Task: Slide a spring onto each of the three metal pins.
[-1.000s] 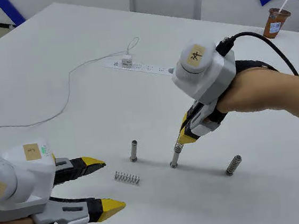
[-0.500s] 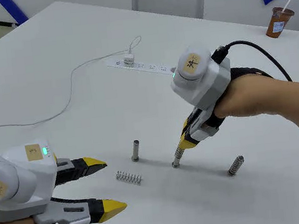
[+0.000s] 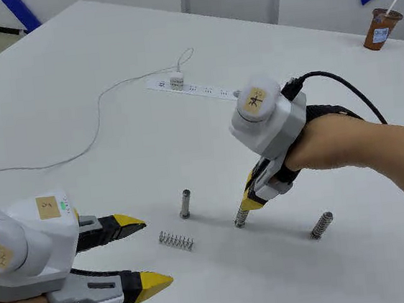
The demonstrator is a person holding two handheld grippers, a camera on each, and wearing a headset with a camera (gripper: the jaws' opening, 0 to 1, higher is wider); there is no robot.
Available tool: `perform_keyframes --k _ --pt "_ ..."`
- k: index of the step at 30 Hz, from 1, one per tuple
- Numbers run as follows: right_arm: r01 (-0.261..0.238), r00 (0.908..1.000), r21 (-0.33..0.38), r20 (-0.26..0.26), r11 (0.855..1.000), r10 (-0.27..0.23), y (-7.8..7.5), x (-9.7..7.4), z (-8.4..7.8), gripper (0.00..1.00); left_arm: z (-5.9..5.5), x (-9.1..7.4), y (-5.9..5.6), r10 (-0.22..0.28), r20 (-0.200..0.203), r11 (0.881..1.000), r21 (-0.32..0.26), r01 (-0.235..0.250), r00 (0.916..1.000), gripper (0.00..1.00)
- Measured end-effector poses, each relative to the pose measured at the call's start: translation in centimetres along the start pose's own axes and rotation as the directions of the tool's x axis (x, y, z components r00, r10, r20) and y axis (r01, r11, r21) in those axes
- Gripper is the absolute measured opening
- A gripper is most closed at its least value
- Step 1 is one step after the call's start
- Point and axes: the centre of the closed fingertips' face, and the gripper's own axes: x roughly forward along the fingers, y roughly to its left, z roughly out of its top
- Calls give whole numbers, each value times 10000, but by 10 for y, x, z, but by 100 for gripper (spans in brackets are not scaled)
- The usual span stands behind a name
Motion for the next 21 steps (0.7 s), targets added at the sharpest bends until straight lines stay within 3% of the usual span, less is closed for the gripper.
perform_keyframes --k 21 --pt "65 10000 -137 -15 9999 -65 1 7 -1 16 -2 -1 1 36 22 10000 -49 -36 10000 53"
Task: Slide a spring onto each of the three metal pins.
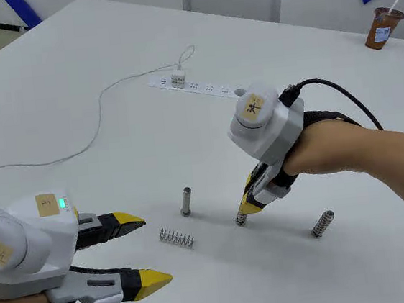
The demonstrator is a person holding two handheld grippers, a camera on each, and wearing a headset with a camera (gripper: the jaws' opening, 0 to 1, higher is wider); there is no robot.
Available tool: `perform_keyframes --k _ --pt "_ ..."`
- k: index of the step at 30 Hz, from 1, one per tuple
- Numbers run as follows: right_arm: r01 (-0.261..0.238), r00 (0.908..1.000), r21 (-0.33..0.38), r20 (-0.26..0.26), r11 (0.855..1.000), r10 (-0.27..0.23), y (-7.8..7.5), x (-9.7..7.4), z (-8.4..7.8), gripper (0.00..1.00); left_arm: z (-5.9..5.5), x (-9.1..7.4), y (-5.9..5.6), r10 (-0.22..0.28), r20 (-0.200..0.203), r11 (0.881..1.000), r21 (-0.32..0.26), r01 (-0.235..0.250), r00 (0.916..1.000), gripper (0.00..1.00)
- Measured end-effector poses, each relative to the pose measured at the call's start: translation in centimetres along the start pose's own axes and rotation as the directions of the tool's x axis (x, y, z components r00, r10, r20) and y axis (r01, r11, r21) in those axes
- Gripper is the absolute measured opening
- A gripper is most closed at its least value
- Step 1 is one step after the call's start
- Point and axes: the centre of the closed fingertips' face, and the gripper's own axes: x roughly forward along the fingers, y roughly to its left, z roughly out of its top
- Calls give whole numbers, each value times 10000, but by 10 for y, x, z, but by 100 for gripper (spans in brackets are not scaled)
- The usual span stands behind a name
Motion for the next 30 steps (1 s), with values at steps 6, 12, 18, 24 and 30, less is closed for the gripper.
perform_keyframes --k 6,12,18,24,30 --pt "185 9997 -99 146 9998 -183 -1 -5 3 18 1 0 0 3 13 10000 18 -3 10000 54" --pt "458 9980 -262 440 9986 -446 -1 -13 13 18 1 0 1 10 23 10000 33 -10 10000 54" --pt "525 9967 -644 650 9965 -483 7 -16 28 18 2 0 1 -4 32 10000 45 4 10000 53" --pt "333 9964 -928 804 9951 -258 21 -9 41 18 2 -1 2 36 40 10000 34 -36 10000 53" --pt "66 9964 -1074 850 9942 25 35 2 47 18 0 -3 3 60 7 10000 21 -60 10000 53"
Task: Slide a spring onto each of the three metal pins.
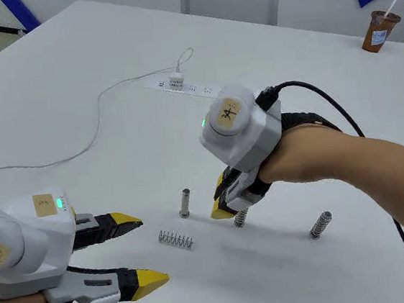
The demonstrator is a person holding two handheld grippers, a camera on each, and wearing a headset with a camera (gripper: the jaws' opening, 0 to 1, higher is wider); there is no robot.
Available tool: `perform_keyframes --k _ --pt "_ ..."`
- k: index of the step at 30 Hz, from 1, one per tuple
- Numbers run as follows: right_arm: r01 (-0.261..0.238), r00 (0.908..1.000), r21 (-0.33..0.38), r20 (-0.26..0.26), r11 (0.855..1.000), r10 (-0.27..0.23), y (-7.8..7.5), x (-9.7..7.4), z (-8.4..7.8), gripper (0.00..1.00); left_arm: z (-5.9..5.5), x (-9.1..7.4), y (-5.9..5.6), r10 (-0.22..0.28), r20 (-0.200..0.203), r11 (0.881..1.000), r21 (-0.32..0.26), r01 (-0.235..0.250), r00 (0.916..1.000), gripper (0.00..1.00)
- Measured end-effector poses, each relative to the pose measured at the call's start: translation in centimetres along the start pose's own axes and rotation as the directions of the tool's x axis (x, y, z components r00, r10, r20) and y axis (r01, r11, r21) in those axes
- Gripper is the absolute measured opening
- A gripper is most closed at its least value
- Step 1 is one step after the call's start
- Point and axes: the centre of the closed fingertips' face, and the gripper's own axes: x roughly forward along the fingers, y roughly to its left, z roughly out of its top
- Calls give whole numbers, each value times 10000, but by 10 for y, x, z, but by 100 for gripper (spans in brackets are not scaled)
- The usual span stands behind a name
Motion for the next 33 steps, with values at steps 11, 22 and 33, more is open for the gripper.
perform_keyframes --k 11,22,33 --pt "-420 9983 140 403 9990 415 21 26 8 16 -1 2 -2 -25 -42 10000 -6 25 10000 53" --pt "-630 9970 318 472 9975 614 29 48 10 16 -2 1 -1 -23 -83 10000 -57 22 10000 53" --pt "-519 9981 571 362 9970 499 27 58 5 15 -4 -1 0 16 -105 10000 -89 -17 9999 53"
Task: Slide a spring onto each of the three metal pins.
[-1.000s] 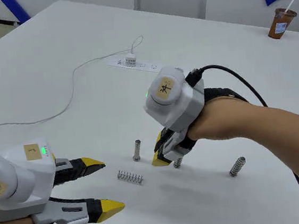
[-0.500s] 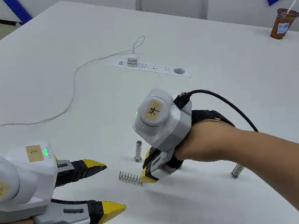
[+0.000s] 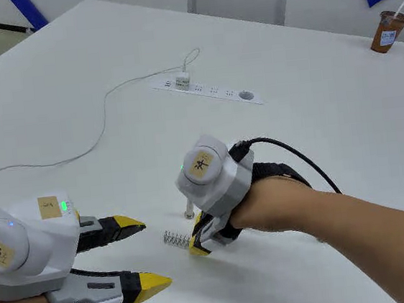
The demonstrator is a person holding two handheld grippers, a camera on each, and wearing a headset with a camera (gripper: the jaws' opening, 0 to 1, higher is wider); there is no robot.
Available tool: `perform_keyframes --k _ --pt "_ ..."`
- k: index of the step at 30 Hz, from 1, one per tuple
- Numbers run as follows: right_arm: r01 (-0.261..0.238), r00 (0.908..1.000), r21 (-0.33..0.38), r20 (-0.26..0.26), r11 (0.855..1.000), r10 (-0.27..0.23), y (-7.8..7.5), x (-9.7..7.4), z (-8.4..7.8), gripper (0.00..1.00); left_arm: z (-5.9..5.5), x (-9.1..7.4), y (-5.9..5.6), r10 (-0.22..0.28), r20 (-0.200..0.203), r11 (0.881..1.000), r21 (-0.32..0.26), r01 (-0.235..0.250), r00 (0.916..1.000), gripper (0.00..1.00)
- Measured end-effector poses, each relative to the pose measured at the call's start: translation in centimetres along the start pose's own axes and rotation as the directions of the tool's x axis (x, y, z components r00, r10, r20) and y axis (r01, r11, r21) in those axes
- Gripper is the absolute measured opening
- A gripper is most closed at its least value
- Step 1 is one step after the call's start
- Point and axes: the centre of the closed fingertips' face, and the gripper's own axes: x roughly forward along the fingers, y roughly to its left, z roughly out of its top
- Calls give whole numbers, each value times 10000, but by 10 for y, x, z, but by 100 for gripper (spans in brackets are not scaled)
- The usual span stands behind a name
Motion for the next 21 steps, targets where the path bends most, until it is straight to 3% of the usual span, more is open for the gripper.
perform_keyframes --k 13,21 --pt "53 10000 -42 10 10000 -53 -2 2 -1 12 -2 0 2 23 -38 10000 -18 -23 10000 53" --pt "-134 9995 -142 -271 9998 130 7 -5 -9 11 -4 2 1 -31 -97 10000 -4 31 9999 52"
